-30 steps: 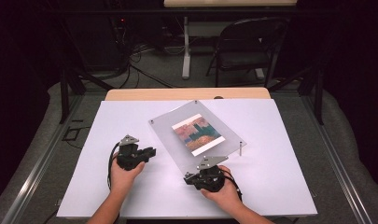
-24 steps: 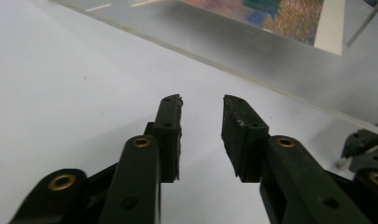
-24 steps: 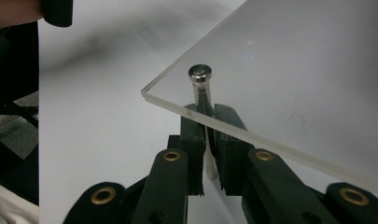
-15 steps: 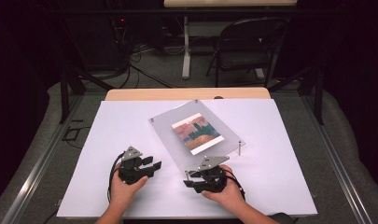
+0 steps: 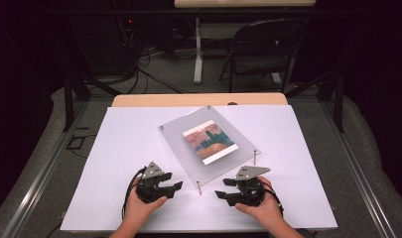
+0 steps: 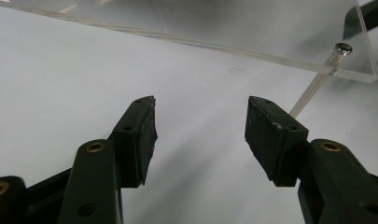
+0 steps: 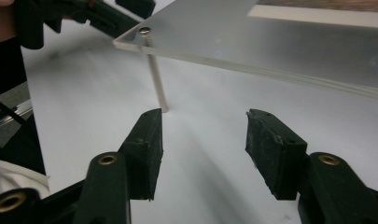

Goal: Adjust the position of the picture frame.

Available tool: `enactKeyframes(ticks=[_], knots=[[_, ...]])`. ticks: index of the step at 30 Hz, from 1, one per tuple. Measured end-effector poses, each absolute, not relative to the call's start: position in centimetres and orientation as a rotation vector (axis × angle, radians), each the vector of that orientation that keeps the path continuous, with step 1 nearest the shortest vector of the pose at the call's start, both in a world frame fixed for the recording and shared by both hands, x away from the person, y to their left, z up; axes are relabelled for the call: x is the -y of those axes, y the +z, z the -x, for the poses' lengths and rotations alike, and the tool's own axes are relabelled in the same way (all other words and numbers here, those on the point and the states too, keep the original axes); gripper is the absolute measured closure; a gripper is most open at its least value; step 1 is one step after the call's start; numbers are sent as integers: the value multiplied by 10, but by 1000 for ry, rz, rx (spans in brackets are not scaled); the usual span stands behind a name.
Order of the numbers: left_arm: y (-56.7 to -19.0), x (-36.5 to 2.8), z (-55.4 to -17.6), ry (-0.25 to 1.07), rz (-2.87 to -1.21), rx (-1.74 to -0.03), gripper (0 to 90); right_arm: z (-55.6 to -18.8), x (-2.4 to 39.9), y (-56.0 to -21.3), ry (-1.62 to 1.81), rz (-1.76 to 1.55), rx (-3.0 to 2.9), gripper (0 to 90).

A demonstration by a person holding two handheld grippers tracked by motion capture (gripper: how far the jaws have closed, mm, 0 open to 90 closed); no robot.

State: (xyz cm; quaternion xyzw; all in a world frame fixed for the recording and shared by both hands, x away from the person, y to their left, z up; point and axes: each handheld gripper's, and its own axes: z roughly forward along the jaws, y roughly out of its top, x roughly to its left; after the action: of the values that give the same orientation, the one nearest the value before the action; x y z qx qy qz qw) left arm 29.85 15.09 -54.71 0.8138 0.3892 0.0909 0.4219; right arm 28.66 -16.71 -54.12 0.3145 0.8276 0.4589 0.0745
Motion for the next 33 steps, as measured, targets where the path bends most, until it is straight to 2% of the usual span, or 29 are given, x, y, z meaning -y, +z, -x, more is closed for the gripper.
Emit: enactKeyframes(ticks=[6,9,21,33], knots=[[-548,-140,-295,205,-2043,-934,478,-289,192,-534,1328,-983,-2334,463],[-549,-135,-292,189,-2050,-905,496,-290,200,-532,1357,-1033,-2320,496],[-553,-107,-287,141,-2071,-840,581,-290,206,-534,1383,-1076,-2300,562],[-558,-89,-290,94,-2076,-815,699,-287,215,-535,1394,-1120,-2271,575]])
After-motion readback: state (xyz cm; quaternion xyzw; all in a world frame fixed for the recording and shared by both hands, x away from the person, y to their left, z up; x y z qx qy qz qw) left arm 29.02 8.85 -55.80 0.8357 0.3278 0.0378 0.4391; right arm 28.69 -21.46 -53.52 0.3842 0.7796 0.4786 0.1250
